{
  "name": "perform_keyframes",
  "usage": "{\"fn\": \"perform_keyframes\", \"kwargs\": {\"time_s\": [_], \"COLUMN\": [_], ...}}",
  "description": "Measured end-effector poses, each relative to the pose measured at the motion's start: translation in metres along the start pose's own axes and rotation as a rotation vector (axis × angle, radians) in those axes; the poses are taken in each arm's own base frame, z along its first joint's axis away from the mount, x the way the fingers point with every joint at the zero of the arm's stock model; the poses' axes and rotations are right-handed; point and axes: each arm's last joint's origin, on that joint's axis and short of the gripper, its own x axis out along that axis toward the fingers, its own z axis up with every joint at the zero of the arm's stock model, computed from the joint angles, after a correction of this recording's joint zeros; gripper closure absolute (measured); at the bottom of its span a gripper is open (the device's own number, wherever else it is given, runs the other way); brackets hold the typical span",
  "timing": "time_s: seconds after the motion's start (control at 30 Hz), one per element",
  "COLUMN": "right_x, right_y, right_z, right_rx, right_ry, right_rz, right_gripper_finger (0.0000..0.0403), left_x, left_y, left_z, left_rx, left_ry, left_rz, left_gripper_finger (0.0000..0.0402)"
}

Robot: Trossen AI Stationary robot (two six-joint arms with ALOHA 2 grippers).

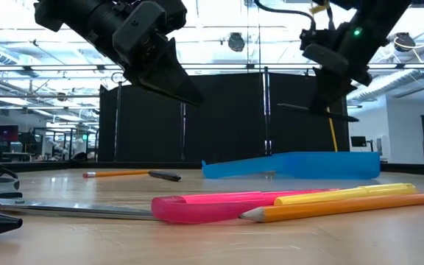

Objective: Pick & place school supplies into a supply box
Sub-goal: Put the black pen into the blue supply box

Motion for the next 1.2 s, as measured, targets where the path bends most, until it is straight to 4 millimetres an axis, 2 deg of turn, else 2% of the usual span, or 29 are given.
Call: {"fn": "perform_keyframes", "kwargs": {"time_s": [0.23,0.43,0.57,0.8,1.07,1.2], "right_x": [0.023,0.049,0.06,0.068,0.074,0.077], "right_y": [-0.039,-0.061,-0.074,-0.083,-0.082,-0.082], "right_z": [0.009,-0.001,-0.006,-0.012,-0.014,-0.015], "right_rx": [0.226,0.336,0.379,0.417,0.416,0.415], "right_ry": [0.056,0.101,0.109,0.11,0.133,0.144], "right_rz": [0.099,0.097,0.063,0.051,0.037,0.026], "right_gripper_finger": [0.039,0.039,0.039,0.039,0.0388,0.0372], "left_x": [0.0,0.0,0.0,0.0,0.0,0.0], "left_y": [0.0,0.0,0.0,0.0,0.0,0.0], "left_z": [0.0,0.001,0.001,0.001,0.001,0.001], "left_rx": [-0.003,-0.005,-0.007,-0.008,-0.008,-0.008], "left_ry": [-0.003,-0.006,-0.009,-0.012,-0.012,-0.012], "left_rz": [-0.001,-0.001,-0.002,-0.003,-0.003,-0.003], "left_gripper_finger": [0.0298,0.0298,0.0298,0.0298,0.0298,0.0298]}}
